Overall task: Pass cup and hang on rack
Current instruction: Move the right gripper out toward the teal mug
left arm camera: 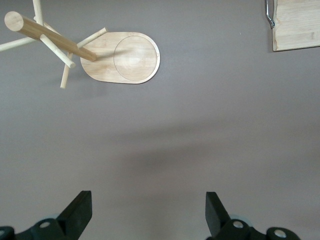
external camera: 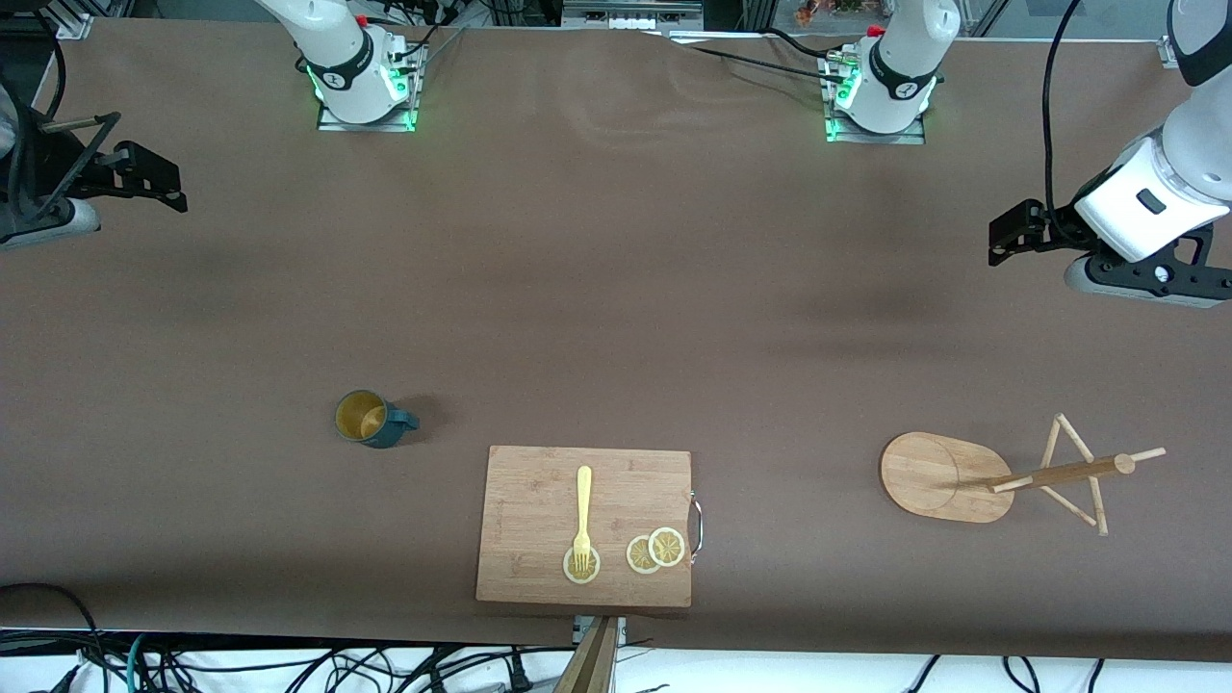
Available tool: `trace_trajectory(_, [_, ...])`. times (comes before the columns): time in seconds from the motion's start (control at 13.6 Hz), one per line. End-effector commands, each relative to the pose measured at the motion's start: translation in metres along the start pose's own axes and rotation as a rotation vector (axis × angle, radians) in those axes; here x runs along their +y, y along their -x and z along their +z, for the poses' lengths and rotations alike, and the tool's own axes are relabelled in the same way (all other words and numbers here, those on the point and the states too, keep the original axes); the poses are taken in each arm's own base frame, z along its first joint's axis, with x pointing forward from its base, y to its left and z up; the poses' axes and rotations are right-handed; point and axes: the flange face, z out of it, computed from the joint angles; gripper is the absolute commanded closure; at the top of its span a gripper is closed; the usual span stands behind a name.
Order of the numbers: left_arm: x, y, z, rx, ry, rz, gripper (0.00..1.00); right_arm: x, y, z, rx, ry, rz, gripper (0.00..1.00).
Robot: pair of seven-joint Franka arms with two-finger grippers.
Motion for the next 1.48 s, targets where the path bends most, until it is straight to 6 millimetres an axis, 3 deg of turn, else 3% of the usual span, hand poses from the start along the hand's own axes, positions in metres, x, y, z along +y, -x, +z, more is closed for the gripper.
trace_trajectory(0.0, [0.000,-0.002,-0.006,-0.003,-0.020,0.012,0.00,-0.001,0.001,-0.005,0.001,-0.001,0.012,0.00])
trace_trajectory(0.59, [0.001,-0.002,-0.006,-0.003,-0.021,0.012,0.00,-0.002,0.001,-0.001,0.000,-0.003,0.010,0.00])
trace_trajectory(0.81, [0.001,-0.002,-0.006,-0.003,-0.021,0.011,0.00,-0.003,-0.005,0.015,-0.007,-0.004,0.011,0.00])
trace_trajectory(1.03, [0.001,-0.002,-0.006,-0.003,-0.021,0.012,0.00,-0.009,-0.027,0.051,-0.010,-0.003,0.038,0.00])
trace_trajectory(1.4, [0.001,-0.002,-0.006,-0.003,-0.021,0.011,0.00,-0.013,-0.081,0.123,-0.018,-0.002,0.016,0.00])
